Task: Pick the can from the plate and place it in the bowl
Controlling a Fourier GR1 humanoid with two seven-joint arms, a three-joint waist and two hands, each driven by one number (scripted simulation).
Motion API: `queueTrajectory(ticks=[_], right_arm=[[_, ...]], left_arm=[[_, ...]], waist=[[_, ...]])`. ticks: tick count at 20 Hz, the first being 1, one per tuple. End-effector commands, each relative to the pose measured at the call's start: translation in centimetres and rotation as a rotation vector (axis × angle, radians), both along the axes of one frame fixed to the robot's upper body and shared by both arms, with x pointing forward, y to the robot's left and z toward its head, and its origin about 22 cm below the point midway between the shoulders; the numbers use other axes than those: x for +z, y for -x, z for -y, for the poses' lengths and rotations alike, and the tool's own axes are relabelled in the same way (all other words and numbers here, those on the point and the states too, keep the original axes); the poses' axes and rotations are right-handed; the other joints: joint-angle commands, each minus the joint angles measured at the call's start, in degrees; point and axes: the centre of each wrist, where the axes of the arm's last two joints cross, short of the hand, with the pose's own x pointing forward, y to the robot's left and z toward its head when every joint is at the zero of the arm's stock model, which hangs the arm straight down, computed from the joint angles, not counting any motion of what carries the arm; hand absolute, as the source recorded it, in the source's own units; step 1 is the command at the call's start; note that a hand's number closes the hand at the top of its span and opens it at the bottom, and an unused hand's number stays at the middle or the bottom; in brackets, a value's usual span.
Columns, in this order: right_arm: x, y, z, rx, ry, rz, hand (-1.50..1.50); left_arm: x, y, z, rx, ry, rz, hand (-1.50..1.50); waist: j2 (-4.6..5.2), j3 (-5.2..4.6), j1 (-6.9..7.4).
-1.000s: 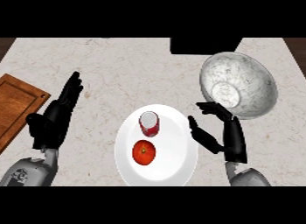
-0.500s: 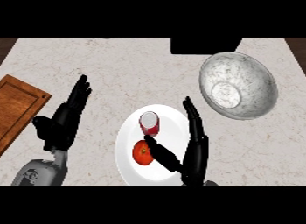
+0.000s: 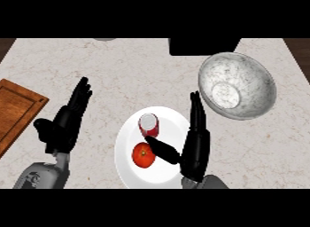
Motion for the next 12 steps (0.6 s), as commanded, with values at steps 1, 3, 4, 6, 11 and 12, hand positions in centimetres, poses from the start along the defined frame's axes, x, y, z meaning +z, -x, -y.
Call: queueTrajectory(ticks=[1,3,4,6,11,12], right_arm=[[2.6,-1.6,-0.6,-0.039,0.000,-0.161,-1.50],[4.1,-1.8,-1.2,-0.038,0.022,-0.237,-1.50],[4.6,-1.8,-1.2,-0.053,0.037,-0.285,-1.50],[6.0,-2.1,-2.3,-0.059,0.046,-0.368,-1.50],[6.9,-1.2,-3.6,-0.071,0.080,-0.516,-1.50],[7.8,-1.7,-4.3,-0.072,0.077,-0.505,-1.50]], left_arm=[[0.5,-0.1,0.6,-0.020,0.004,0.004,0.00],[-0.6,-0.1,-0.2,-0.007,0.005,-0.004,0.00],[-0.6,-0.2,-1.0,0.012,-0.009,0.007,0.00],[0.3,-0.3,-0.4,-0.013,0.000,0.011,0.00],[-1.3,0.6,1.1,-0.018,0.026,0.020,0.00],[-1.0,0.7,-0.3,-0.029,0.017,0.007,0.00]], waist=[[0.09,0.09,0.52],[0.18,0.04,0.21],[0.15,0.09,0.16],[0.26,0.22,1.14],[0.47,0.33,1.31],[0.54,0.35,1.86]])
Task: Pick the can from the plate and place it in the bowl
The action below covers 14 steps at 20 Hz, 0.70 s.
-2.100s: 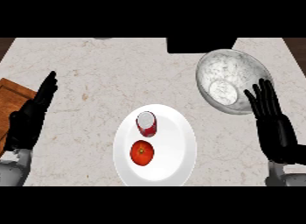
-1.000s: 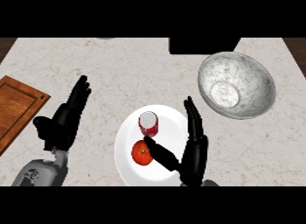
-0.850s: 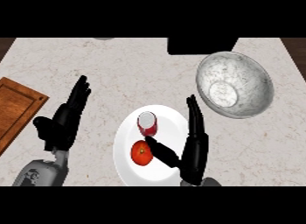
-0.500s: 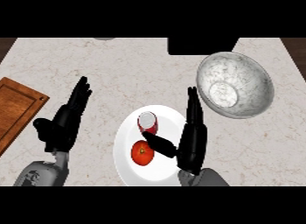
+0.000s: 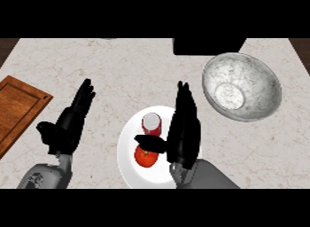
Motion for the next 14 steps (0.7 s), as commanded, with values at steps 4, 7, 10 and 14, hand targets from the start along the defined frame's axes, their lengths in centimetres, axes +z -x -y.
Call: queueTrajectory(ticks=[4,7,10,14], right_arm=[[0.7,1.8,-1.9,-0.059,-0.045,-0.160,-1.50],[0.9,3.2,-1.4,-0.036,-0.071,-0.140,-1.50],[0.6,3.6,-2.2,-0.025,-0.106,-0.105,-1.50],[0.2,4.6,-1.0,-0.022,-0.153,-0.070,-1.50]], left_arm=[[-0.7,0.4,-1.0,0.008,-0.009,0.001,0.00],[0.1,0.0,-1.2,-0.004,-0.011,-0.004,0.00],[-0.1,-0.8,0.4,0.013,-0.003,0.002,0.00],[-0.7,-0.3,-2.0,0.010,0.010,0.002,0.00]], waist=[[0.26,0.12,0.28],[0.14,0.14,-0.38],[0.26,0.14,-0.20],[0.28,0.14,-0.34]])
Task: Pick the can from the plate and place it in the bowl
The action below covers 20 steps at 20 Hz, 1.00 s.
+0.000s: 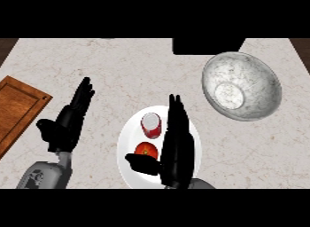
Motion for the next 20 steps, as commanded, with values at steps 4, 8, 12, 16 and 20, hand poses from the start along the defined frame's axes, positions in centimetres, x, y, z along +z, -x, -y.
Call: queueTrajectory(ticks=[4,8,12,16,20], right_arm=[[2.7,0.0,-0.7,-0.084,-0.148,-0.051,-1.50],[1.2,-0.2,-0.1,-0.104,-0.202,-0.067,-1.50],[-1.4,-0.3,-0.8,-0.108,-0.221,-0.085,-1.50],[-2.3,-1.6,-0.9,-0.135,-0.237,-0.067,-1.50],[-3.6,-0.1,-1.3,-0.115,-0.241,-0.071,-1.50]], left_arm=[[1.0,-0.3,0.9,0.000,-0.004,-0.011,0.00],[0.5,0.0,1.9,-0.007,-0.004,0.023,0.00],[0.4,-0.1,-0.3,-0.006,0.006,0.001,0.00],[0.7,0.4,0.0,-0.022,-0.005,-0.007,0.00],[-1.0,0.2,1.0,-0.005,-0.002,-0.001,0.00]], waist=[[-0.03,0.01,0.29],[0.08,0.03,0.26],[0.19,0.03,0.83],[0.27,0.04,1.21],[0.19,0.01,0.44]])
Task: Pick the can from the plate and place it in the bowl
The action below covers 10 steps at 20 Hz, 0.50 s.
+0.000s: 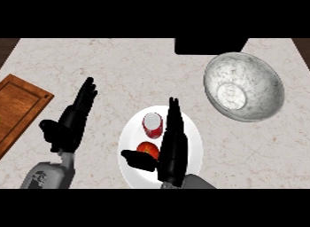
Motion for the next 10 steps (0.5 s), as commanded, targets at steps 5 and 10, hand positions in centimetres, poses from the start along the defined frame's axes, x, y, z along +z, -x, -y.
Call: queueTrajectory(ticks=[5,10], right_arm=[[-3.1,-1.1,0.2,-0.107,-0.039,-0.115,-1.50],[-4.1,-2.6,0.4,-0.145,0.078,-0.190,-1.50]], left_arm=[[0.2,1.0,0.7,-0.028,0.012,0.003,0.00],[-0.1,-0.1,-0.1,0.017,-0.009,-0.001,0.00]], waist=[[-0.02,0.01,0.00],[-0.02,-0.02,-0.22]])
